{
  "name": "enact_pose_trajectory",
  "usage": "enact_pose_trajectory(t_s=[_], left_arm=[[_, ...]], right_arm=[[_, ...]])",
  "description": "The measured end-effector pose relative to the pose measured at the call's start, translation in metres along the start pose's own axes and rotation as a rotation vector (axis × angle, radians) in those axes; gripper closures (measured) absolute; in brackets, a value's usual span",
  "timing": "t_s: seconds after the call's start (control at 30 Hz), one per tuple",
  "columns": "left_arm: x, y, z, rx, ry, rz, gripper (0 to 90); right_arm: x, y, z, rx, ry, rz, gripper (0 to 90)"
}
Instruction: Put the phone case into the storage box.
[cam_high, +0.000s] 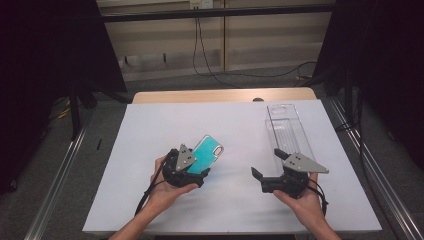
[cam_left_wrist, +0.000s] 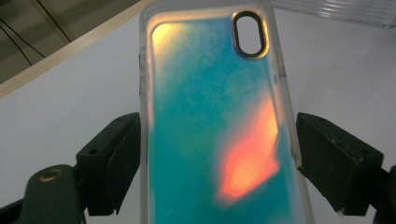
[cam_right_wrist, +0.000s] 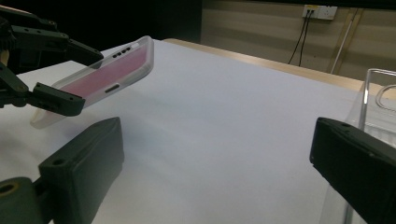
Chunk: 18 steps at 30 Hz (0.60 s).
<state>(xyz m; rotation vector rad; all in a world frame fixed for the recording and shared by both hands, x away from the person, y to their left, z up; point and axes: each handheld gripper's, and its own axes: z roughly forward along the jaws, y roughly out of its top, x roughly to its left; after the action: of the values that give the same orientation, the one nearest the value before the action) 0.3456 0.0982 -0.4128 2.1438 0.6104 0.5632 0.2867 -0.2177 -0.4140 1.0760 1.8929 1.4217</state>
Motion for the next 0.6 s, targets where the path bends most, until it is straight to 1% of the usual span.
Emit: enact_pose_trajectory(t_s=[0.03,0.07,0.1,0.13,0.2,0.33,0.4,0.47,0.53,0.57,0.6], left_arm=[[-0.002,0.001,0.001,-0.009,-0.002,-0.002,17.1],[-0.003,0.001,0.0,-0.021,0.011,0.01,17.2],[-0.004,0.003,0.0,-0.03,0.015,0.01,17.2],[-0.004,0.004,0.001,-0.027,0.004,0.013,17.2],[-0.006,0.006,0.002,-0.036,0.01,0.01,17.2],[-0.009,0.01,0.007,-0.039,0.011,0.019,17.1],[-0.011,0.012,0.009,-0.044,0.013,0.027,17.2],[-0.013,0.013,0.011,-0.044,0.024,0.04,17.2],[-0.015,0.014,0.015,-0.051,0.035,0.039,17.1],[-0.016,0.016,0.017,-0.054,0.034,0.037,17.2],[-0.016,0.017,0.019,-0.054,0.038,0.041,17.1]], right_arm=[[0.0,0.001,0.0,-0.013,-0.002,0.003,5.8],[-0.001,0.002,0.001,-0.019,-0.005,0.003,5.3],[-0.001,0.004,0.001,-0.021,-0.002,0.01,4.7],[-0.002,0.007,0.001,-0.023,-0.001,0.016,4.9],[-0.003,0.01,0.003,-0.028,0.0,0.022,5.1],[0.0,0.012,0.01,-0.014,0.02,0.036,6.2],[0.002,0.012,0.015,-0.003,0.038,0.036,7.6],[0.004,0.013,0.018,0.006,0.053,0.038,8.3],[0.004,0.016,0.022,0.02,0.059,0.042,8.3],[0.004,0.017,0.023,0.022,0.058,0.033,8.4],[0.004,0.02,0.024,0.017,0.054,0.035,8.3]])
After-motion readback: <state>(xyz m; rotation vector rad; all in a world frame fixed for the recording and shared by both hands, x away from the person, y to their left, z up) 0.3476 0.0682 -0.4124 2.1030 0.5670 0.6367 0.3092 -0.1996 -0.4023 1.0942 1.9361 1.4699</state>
